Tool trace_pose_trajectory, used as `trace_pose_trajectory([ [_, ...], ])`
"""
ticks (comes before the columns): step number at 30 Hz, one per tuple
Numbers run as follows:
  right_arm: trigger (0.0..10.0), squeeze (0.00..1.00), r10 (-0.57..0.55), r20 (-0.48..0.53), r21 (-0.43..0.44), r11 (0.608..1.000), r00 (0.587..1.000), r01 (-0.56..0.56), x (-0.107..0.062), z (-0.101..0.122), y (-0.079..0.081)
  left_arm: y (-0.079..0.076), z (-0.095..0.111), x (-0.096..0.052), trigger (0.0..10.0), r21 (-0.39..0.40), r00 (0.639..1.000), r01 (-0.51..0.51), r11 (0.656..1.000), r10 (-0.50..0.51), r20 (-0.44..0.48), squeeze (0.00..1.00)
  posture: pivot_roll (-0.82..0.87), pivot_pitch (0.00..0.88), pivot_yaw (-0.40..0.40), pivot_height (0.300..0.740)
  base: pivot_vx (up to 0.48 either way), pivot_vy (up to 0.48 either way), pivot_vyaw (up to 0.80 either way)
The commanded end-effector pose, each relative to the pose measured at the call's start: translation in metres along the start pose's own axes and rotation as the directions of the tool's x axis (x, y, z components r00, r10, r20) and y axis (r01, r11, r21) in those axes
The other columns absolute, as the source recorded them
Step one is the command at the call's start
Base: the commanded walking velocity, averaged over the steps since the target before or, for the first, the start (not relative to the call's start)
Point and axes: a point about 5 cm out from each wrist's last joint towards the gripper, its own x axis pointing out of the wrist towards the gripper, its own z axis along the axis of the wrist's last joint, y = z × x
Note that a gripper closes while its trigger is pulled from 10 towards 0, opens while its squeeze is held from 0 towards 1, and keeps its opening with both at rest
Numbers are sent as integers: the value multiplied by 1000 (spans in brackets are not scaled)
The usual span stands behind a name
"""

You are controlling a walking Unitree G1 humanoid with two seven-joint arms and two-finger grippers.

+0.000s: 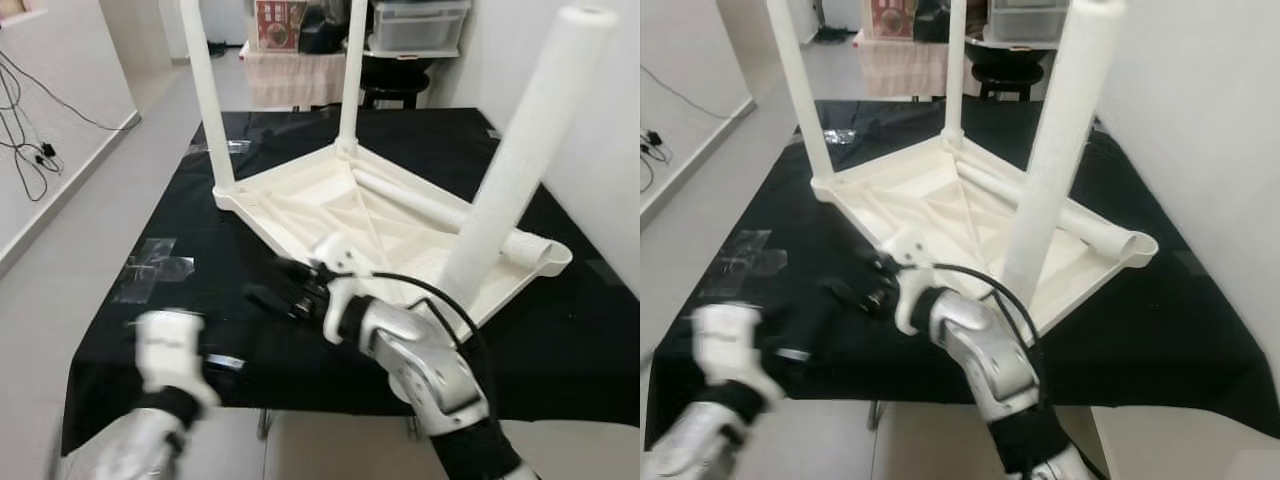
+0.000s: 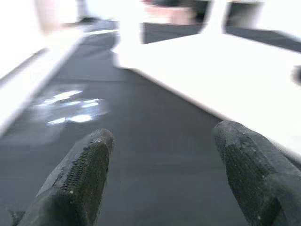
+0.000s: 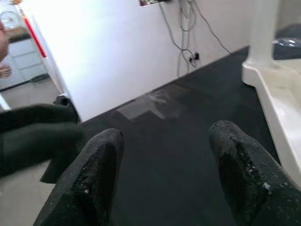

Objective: Building children table

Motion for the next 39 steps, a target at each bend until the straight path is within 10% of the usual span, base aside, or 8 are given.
trace_pose_trajectory([
  [1,10000,0,-13,45,70,997,999,10,-11,6,-2,21,-2,-6,10000,50,992,-122,991,122,-14,0,-28,126,16,740,0,0,0],
  [6,10000,0,147,75,168,973,986,-157,-40,7,13,57,-6,-15,10000,55,937,-343,938,346,-44,0,-26,125,13,740,0,0,0],
  [14,10000,0,385,-43,238,900,922,-365,-88,-12,38,63,-6,-12,10000,62,924,-376,924,379,-51,0,-34,126,17,740,0,0,0],
  [28,10000,0,225,-332,170,969,916,-177,-172,-21,-6,47,6,1,10000,100,964,-265,959,266,5,0,-55,133,20,740,0,0,0],
  [31,10000,0,203,-552,114,979,808,-168,-219,-23,-26,28,12,7,10000,124,989,-144,982,142,30,0,-55,134,15,740,0,0,0],
  [39,10000,0,40,-629,-21,997,776,-68,-231,-14,-55,-3,12,7,10000,157,997,65,985,-71,28,0,-54,134,17,740,0,0,0],
])
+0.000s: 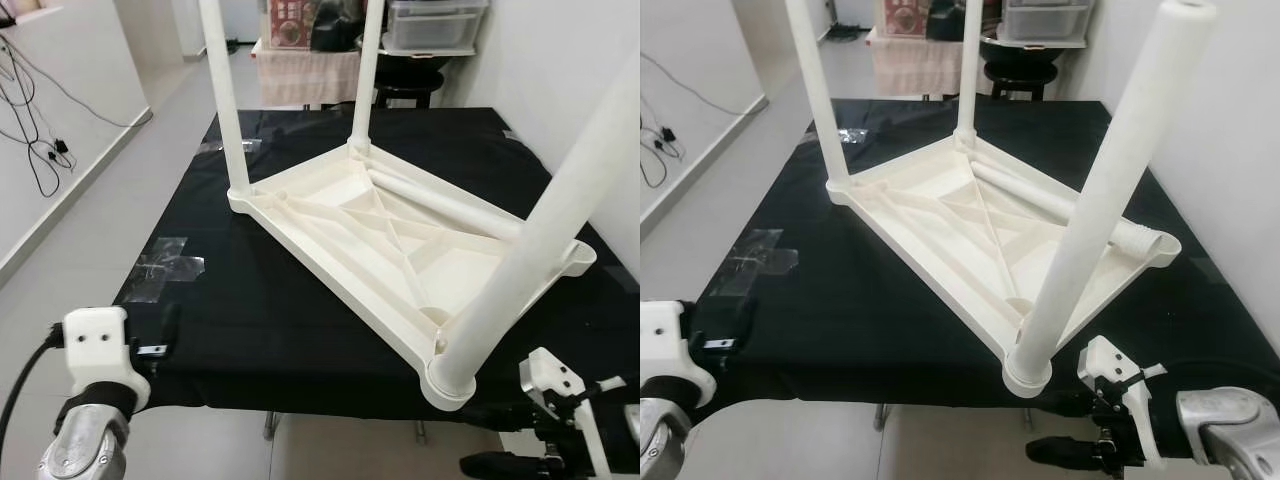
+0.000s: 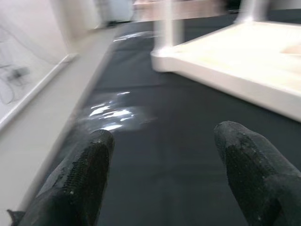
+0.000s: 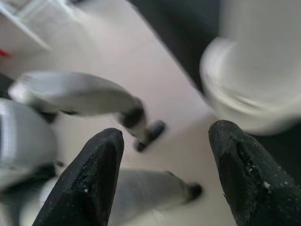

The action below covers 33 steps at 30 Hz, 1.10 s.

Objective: Building children table

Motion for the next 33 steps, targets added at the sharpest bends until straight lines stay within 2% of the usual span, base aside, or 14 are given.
trace_pose_trajectory([
  [1,10000,0,-39,-8,-25,999,999,38,-3,2,-4,-5,3,-1,10000,27,999,44,999,-44,15,0,-54,134,17,740,0,0,0],
  [3,10000,0,-39,-8,-25,999,999,38,-3,2,-4,-5,3,-1,10000,27,999,44,999,-44,15,0,-54,134,17,740,0,0,0],
  [4,10000,0,-100,29,-50,994,995,102,-5,10,-14,-17,3,-2,10000,34,992,125,992,-126,15,0,-51,132,18,740,0,0,0],
  [6,10000,0,-74,196,-108,989,978,97,1,41,-13,-35,1,-5,10000,14,966,257,966,-257,5,0,-53,131,23,740,0,0,0],
  [9,10000,0,-15,280,-159,985,960,62,8,60,-8,-42,-1,-6,10000,16,951,309,951,-309,-3,0,-54,132,24,740,0,0,0],
  [16,10000,0,132,362,-271,962,923,-32,36,89,6,-44,-2,-7,10000,39,941,338,941,-337,-9,0,-45,130,21,740,0,0,0],
  [19,10000,0,204,412,-332,941,888,-62,61,109,17,-46,-3,-8,10000,47,939,343,938,-343,-9,0,-40,127,17,740,0,0,0],
  [21,10000,0,204,412,-332,941,888,-62,61,109,17,-46,-3,-8,10000,47,939,343,938,-343,-9,0,-40,127,17,740,0,0,0],
  [22,10000,0,198,471,-336,941,859,-33,86,130,18,-48,-3,-9,10000,53,937,348,936,-348,-8,0,-23,123,8,740,0,0,0],
  [24,10000,0,198,471,-336,941,859,-33,86,130,18,-48,-3,-9,10000,53,937,348,936,-348,-8,0,-23,123,8,740,0,0,0],
  [25,10000,0,177,511,-325,946,841,-2,103,145,18,-48,-3,-10,10000,57,937,350,935,-350,-7,0,-23,123,8,740,0,0,0],
  [26,10000,0,177,511,-325,946,841,-2,103,145,18,-48,-3,-10,10000,57,937,350,935,-350,-7,0,-23,123,8,740,0,0,0],
  [30,10000,0,61,601,-244,963,797,111,167,204,26,-52,-3,-12,10000,73,934,357,931,-358,-5,0,-2,119,-3,740,0,0,0],
  [33,10000,0,64,613,-236,966,788,104,177,215,35,-53,-3,-13,10000,75,933,358,931,-359,-5,0,3,119,-7,740,0,0,0],
])
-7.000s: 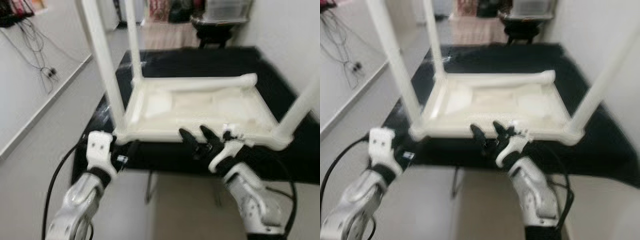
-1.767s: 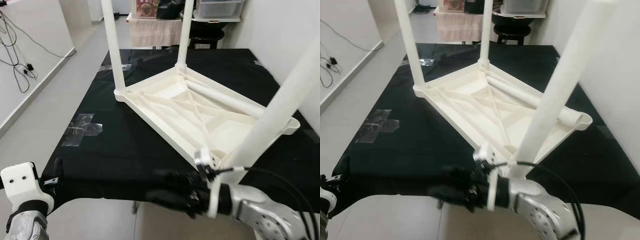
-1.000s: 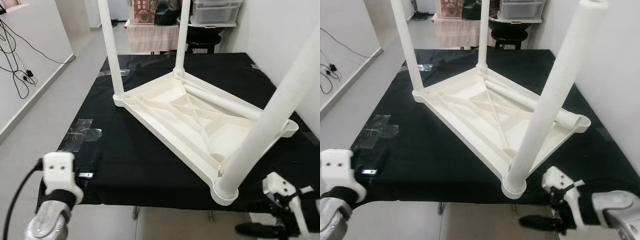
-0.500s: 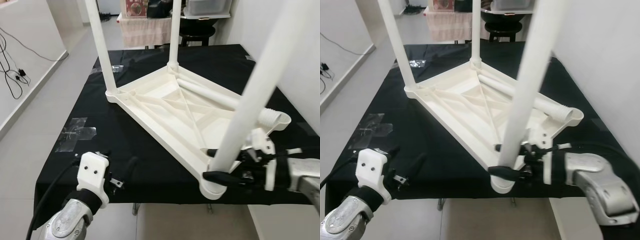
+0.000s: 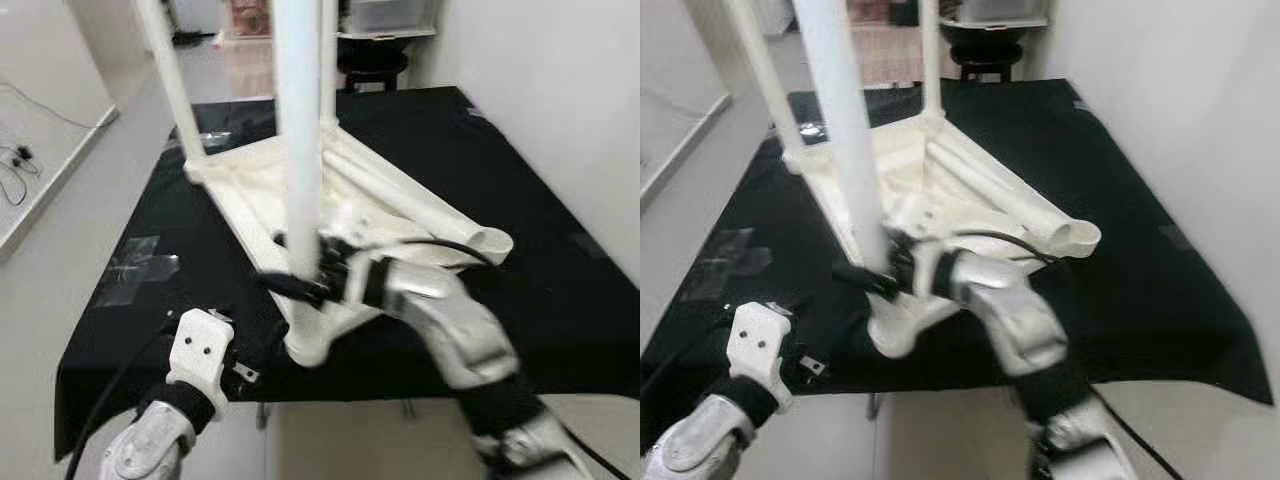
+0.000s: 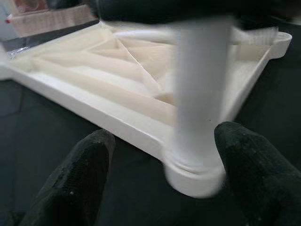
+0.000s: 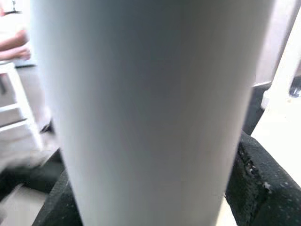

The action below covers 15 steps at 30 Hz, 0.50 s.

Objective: Building children table

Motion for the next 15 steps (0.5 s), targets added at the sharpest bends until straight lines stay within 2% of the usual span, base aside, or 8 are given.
trace_pose_trajectory([
  [1,10000,0,-3,-2,2,1000,1000,3,15,0,8,-1,1,-2,10000,18,1000,7,1000,-7,5,0,4,122,-8,740,0,0,0],
  [4,10000,0,5,8,7,1000,1000,-5,22,3,13,-1,1,-2,10000,18,1000,8,1000,-8,5,0,4,122,-8,740,0,0,0],
  [7,10000,0,32,30,23,999,999,-32,33,8,24,-2,2,-2,10000,20,1000,8,1000,-8,5,0,7,127,-8,740,0,0,0],
  [8,10000,0,32,30,23,999,999,-32,33,8,24,-2,2,-2,10000,20,1000,8,1000,-8,5,0,7,127,-8,740,0,0,0],
  [9,10000,0,84,34,35,996,996,-85,34,7,33,-2,2,-2,10000,22,1000,6,1000,-6,6,0,7,127,-8,740,0,0,0],
  [12,10000,0,94,33,36,995,995,-96,34,7,35,-2,2,-2,10000,23,1000,5,1000,-5,7,0,7,127,-8,740,0,0,0],
  [13,10000,0,137,25,25,990,990,-138,27,4,34,-2,2,-2,10000,24,1000,4,1000,-4,7,0,3,132,-6,740,0,0,0],
  [15,10000,0,217,-5,-4,976,976,-217,5,-1,22,-2,2,-1,10000,26,1000,3,1000,-3,8,0,-4,134,-4,740,0,0,0],
])
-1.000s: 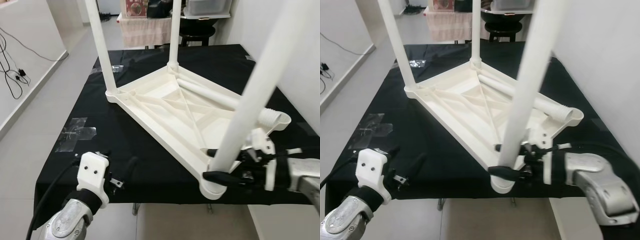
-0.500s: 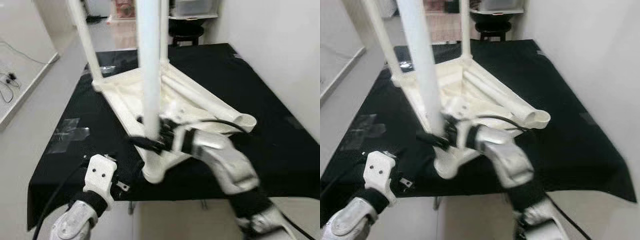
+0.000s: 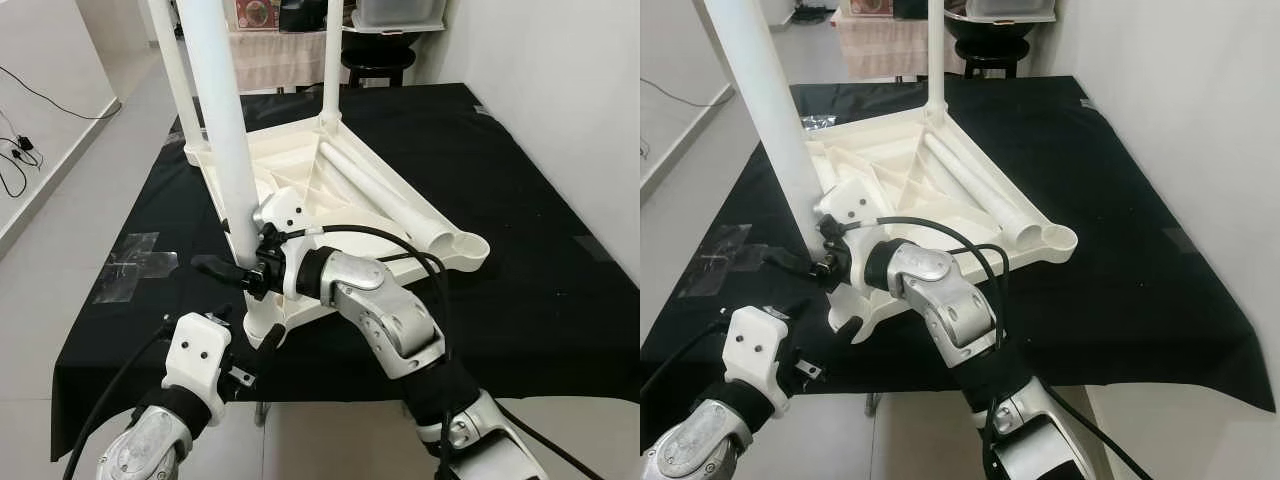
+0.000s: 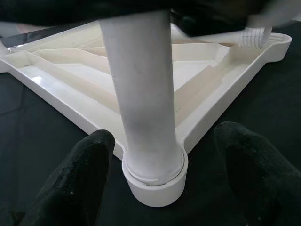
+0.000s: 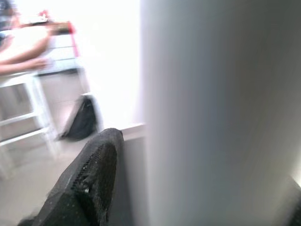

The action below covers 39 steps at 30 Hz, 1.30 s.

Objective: Building children table

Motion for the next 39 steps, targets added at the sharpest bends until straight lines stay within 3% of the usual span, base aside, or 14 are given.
trace_pose_trajectory([
  [1,10000,0,103,-12,-9,995,995,-103,-15,-4,1,1,1,-2,10000,23,1000,-8,1000,8,3,0,-4,134,-4,740,0,0,0],
  [2,10000,0,103,-12,-9,995,995,-103,-15,-4,1,1,1,-2,10000,23,1000,-8,1000,8,3,0,-4,134,-4,740,0,0,0],
  [6,10000,0,159,-82,-64,984,984,-164,-43,-7,-14,0,0,-2,10000,22,1000,-7,1000,7,3,0,-6,136,-6,740,0,0,0],
  [9,10000,0,145,-235,-127,976,961,-178,-76,-14,-42,-1,0,-2,10000,20,1000,-8,1000,8,3,0,4,144,-14,740,0,0,0],
  [13,10000,0,122,-326,-155,971,937,-181,-90,-17,-55,-2,1,-3,10000,19,1000,-10,1000,10,3,0,8,147,-18,740,0,0,0],
  [16,10000,0,97,-408,-186,965,908,-187,-96,-21,-63,-2,1,-4,10000,19,1000,-11,1000,11,3,0,11,151,-20,740,0,0,0],
  [19,10000,0,-41,-576,-273,951,817,-145,-101,-35,-81,-4,1,-5,10000,21,1000,-9,1000,9,3,0,20,157,-25,740,0,0,0],
  [20,10000,0,-41,-576,-273,951,817,-145,-101,-35,-81,-4,1,-5,10000,21,1000,-9,1000,9,3,0,20,157,-25,740,0,0,0],
  [21,10000,0,-82,-622,-297,945,779,-137,-103,-40,-86,-4,1,-5,10000,22,1000,-7,1000,7,2,0,20,157,-25,740,0,0,0],
  [24,10000,0,-110,-663,-313,939,741,-141,-105,-44,-90,-4,1,-6,10000,23,1000,-4,1000,4,2,0,23,157,-25,740,0,0,0],
  [27,10000,0,-187,-746,-361,920,639,-152,-111,-46,-105,-10,1,-9,10000,18,1000,29,999,-29,-5,0,28,161,-29,740,0,0,0],
  [29,10000,0,-197,-752,-366,918,629,-151,-112,-46,-107,-11,1,-10,10000,17,999,36,999,-36,-6,0,28,161,-29,740,0,0,0],
  [32,10000,0,-177,-800,-362,904,573,-227,-113,-43,-111,-14,1,-11,10000,11,999,38,999,-38,-9,0,30,163,-35,740,0,0,0],
  [39,10000,0,-163,-835,-343,901,525,-265,-112,-47,-112,-15,1,-11,10000,7,999,35,999,-35,-8,0,27,165,-42,740,0,0,0],
])
